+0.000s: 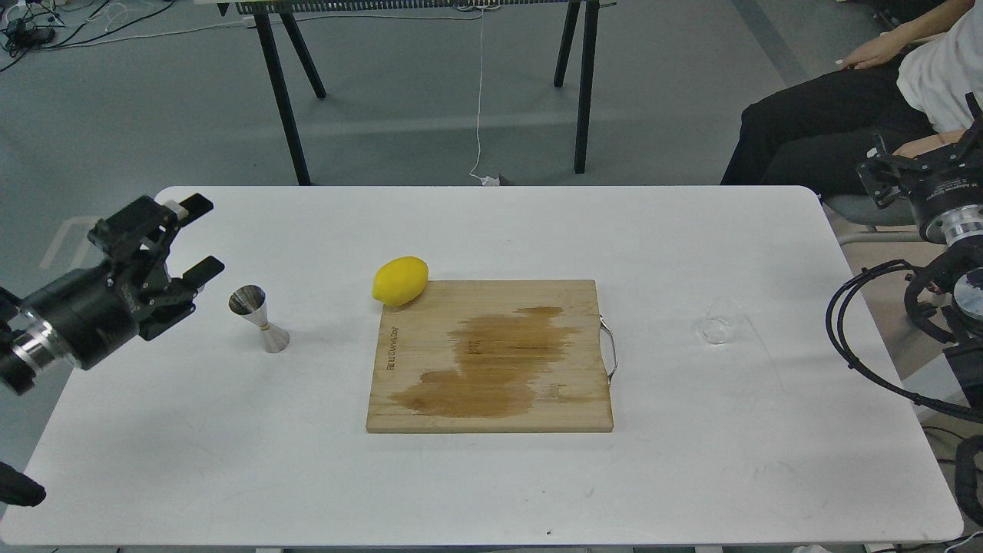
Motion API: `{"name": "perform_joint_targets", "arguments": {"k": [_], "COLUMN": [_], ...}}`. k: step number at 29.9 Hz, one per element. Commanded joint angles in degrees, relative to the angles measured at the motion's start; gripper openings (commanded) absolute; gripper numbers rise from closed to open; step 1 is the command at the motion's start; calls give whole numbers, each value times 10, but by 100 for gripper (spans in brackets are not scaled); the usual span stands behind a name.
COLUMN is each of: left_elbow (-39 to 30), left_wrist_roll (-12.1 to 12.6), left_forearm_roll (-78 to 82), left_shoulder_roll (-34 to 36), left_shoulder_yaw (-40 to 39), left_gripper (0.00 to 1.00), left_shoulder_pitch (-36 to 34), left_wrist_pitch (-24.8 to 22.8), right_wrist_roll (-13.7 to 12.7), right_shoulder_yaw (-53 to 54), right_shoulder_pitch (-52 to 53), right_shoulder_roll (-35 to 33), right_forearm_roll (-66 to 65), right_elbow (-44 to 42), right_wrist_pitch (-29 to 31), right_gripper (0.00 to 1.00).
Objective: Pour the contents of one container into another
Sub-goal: 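Lower the left gripper toward the small metal jigger, then close the left gripper around the metal jigger, then carry the jigger with the left gripper onto the wooden cutting board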
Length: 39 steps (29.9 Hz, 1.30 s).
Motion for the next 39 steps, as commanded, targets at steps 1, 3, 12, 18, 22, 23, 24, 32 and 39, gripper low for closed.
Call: {"name": "perform_joint_targets", "arguments": {"k": [1, 3, 12, 18, 22, 23, 24, 32, 39], "left_elbow": [-4, 1, 216, 377, 438, 453, 471, 544, 551], "left_wrist_roll": [-11, -11, 22, 22, 23, 23, 23, 22, 23], "left_forearm_roll": [165, 250, 632, 721, 721, 721, 721, 721, 721], "left_shoulder_roll": [-3, -12, -153, -261, -304, -311, -320, -369, -376], "left_shoulder_yaw": [1, 7, 69, 71, 73, 73, 74, 76, 78], "left_gripper": [98, 96, 95, 93, 91, 90, 90, 74, 31], "left_shoulder_pitch": [48, 72, 70, 1, -47, -59, -70, -121, -124], "left_wrist_pitch": [76, 125, 281, 314, 314, 314, 314, 314, 311], "right_wrist_roll": [1, 1, 2, 2, 2, 2, 2, 1, 1], "right_shoulder_yaw": [0, 0, 3, 2, 2, 1, 2, -3, -10], "right_shoulder_pitch": [0, 0, 3, 2, 3, 3, 3, 3, 2], "right_shoulder_roll": [-2, -2, -3, 2, 1, 0, -1, -6, -10], "right_forearm_roll": [0, 0, 0, 0, 0, 0, 0, -2, -2], "right_elbow": [1, 1, 1, 1, 1, 0, 1, -1, -1], "right_wrist_pitch": [0, 0, 0, 0, 0, 0, 0, 0, 0], "right_gripper": [100, 100, 100, 100, 100, 100, 100, 100, 100]}}
